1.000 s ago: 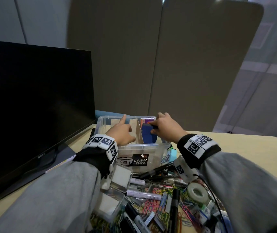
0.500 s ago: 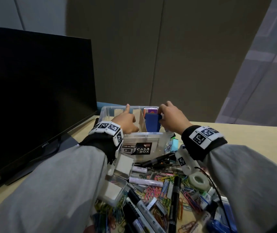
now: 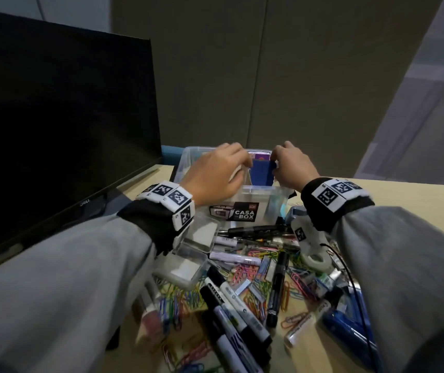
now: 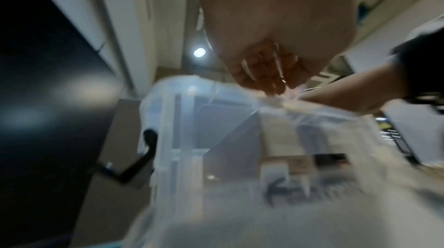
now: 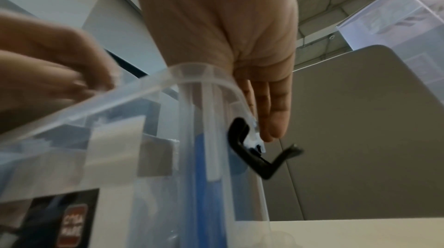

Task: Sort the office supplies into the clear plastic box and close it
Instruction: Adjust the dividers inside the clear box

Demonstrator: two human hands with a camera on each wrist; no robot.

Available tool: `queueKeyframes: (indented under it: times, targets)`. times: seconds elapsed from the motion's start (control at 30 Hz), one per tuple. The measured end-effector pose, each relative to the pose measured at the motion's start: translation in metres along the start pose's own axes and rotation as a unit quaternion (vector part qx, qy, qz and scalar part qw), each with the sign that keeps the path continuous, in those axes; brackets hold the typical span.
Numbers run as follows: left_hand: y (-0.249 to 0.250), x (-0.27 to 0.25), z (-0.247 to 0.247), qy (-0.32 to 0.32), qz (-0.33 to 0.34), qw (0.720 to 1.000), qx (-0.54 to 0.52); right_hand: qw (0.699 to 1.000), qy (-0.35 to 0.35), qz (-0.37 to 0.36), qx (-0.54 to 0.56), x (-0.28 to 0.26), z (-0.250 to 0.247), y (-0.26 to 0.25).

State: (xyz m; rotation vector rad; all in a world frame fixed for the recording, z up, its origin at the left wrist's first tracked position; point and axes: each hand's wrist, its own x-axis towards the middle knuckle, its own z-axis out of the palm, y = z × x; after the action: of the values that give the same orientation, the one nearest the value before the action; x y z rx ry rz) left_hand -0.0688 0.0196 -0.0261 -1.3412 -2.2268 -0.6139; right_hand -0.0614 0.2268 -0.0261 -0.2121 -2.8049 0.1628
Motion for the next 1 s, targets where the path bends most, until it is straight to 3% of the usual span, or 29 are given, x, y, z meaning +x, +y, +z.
queueKeyframes:
  times: [0.1, 0.23, 0.4, 0.63, 0.87, 1.0]
  targets:
    - [0.021, -0.017, -0.004, -0.119, 0.064, 0.991, -0.018, 1.0, 0.005, -0.005, -0.004, -0.004, -0.003, 0.001]
    - [0.044, -0.035, 0.006, -0.319, 0.08, 0.944, -0.017, 1.0, -0.008, -0.004, -0.003, -0.01, -0.004, 0.002]
    - [0.058, -0.045, 0.022, -0.438, 0.065, 0.897, 0.003, 1.0, -0.012, -0.005, -0.004, -0.014, -0.005, 0.003]
    - [0.069, -0.049, 0.031, -0.481, 0.089, 0.871, 0.048, 1.0, -0.021, -0.005, -0.011, -0.015, -0.007, 0.003]
    - [0.071, -0.04, 0.037, -0.474, 0.09, 0.873, 0.076, 1.0, -0.023, 0.009, -0.004, -0.016, -0.008, 0.005]
    - [0.072, -0.039, 0.045, -0.467, 0.059, 0.879, 0.08, 1.0, -0.018, 0.007, -0.002, -0.017, -0.007, 0.004]
